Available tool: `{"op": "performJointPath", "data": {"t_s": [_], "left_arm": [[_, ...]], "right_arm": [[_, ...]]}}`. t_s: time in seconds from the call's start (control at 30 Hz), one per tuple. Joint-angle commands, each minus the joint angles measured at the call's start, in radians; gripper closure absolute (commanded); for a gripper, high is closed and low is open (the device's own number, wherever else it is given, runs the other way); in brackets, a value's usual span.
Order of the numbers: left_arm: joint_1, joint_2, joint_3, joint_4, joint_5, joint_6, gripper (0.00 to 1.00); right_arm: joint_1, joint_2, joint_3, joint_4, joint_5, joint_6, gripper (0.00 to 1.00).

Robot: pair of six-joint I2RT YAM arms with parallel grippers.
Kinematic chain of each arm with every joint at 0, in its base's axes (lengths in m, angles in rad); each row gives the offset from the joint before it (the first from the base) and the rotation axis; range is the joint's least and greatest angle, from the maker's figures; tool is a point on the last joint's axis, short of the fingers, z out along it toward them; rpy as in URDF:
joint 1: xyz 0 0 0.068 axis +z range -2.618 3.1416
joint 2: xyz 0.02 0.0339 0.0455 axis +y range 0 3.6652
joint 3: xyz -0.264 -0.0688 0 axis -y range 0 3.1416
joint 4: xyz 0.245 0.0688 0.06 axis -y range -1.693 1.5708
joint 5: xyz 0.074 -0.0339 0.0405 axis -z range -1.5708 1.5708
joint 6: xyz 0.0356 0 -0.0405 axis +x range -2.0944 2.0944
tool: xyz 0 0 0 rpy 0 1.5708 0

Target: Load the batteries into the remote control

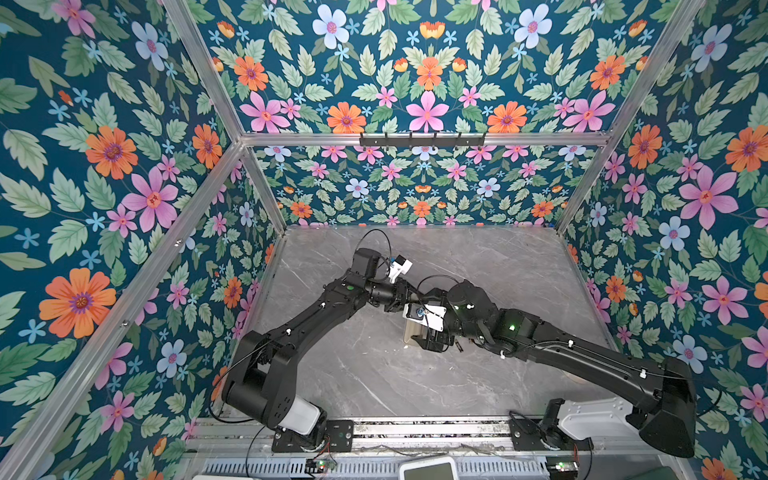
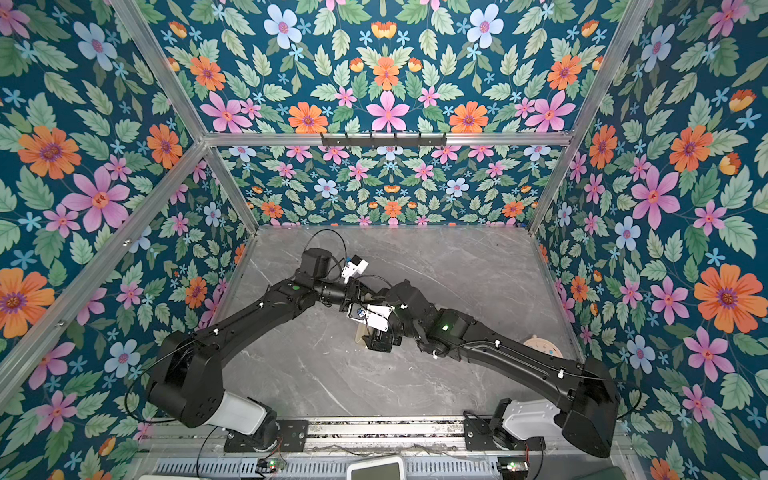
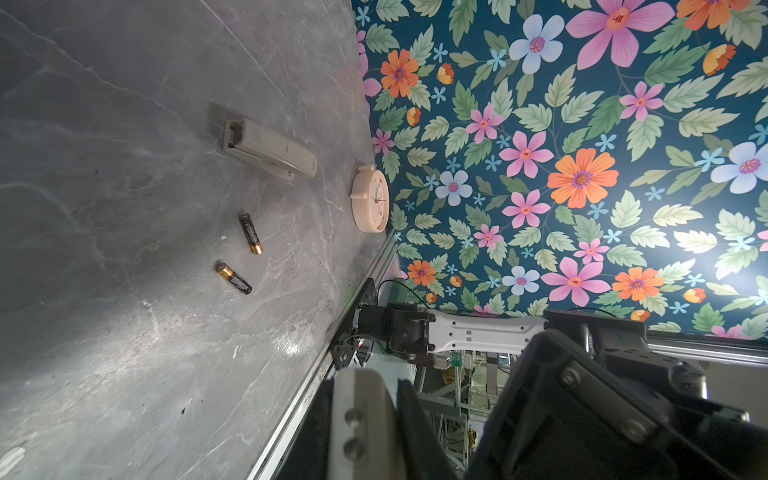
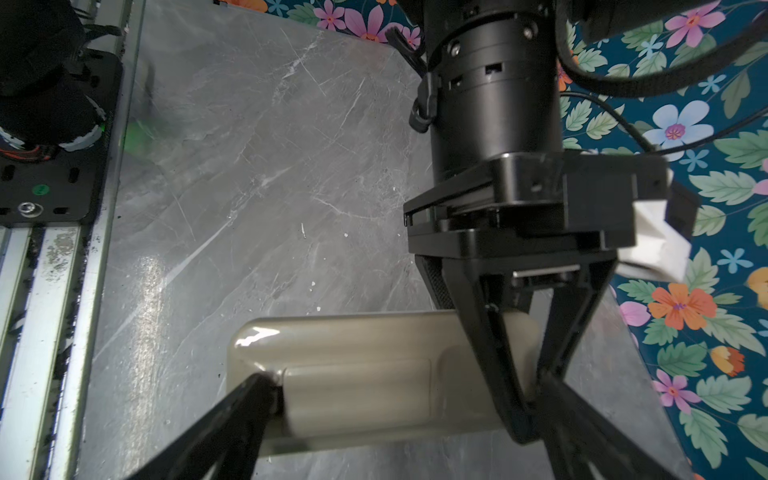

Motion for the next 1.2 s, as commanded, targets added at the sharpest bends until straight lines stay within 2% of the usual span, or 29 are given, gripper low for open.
{"op": "performJointPath", "data": {"t_s": [0.0, 0.4, 0.53, 0.63, 0.8, 0.9, 1.17], "left_arm": [[-0.007, -0.002, 0.004, -0.001, 0.085, -0.036, 1.0], [-0.006, 0.015, 0.009, -0.015, 0.065, -0.028, 1.0], [-0.005, 0.021, 0.011, -0.021, 0.06, -0.023, 1.0], [-0.006, 0.022, 0.013, -0.026, 0.062, -0.02, 1.0], [-0.005, 0.025, 0.022, -0.067, 0.074, 0.02, 1.0], [-0.005, 0.026, 0.027, -0.086, 0.077, 0.04, 1.0], [-0.005, 0.022, 0.041, -0.147, 0.062, 0.081, 1.0]], "right_arm": [[0.005, -0.002, -0.005, 0.098, 0.145, -0.044, 0.01], [0.028, -0.042, -0.04, 0.202, 0.243, -0.083, 0.01], [0.03, -0.051, -0.049, 0.205, 0.242, -0.079, 0.01], [0.031, -0.086, -0.057, 0.181, 0.196, -0.051, 0.01], [0.032, -0.164, -0.036, 0.021, 0.044, 0.045, 0.01], [0.031, -0.159, -0.026, -0.045, 0.001, 0.055, 0.01], [0.031, -0.092, 0.009, -0.085, -0.069, 0.07, 0.01]]}}
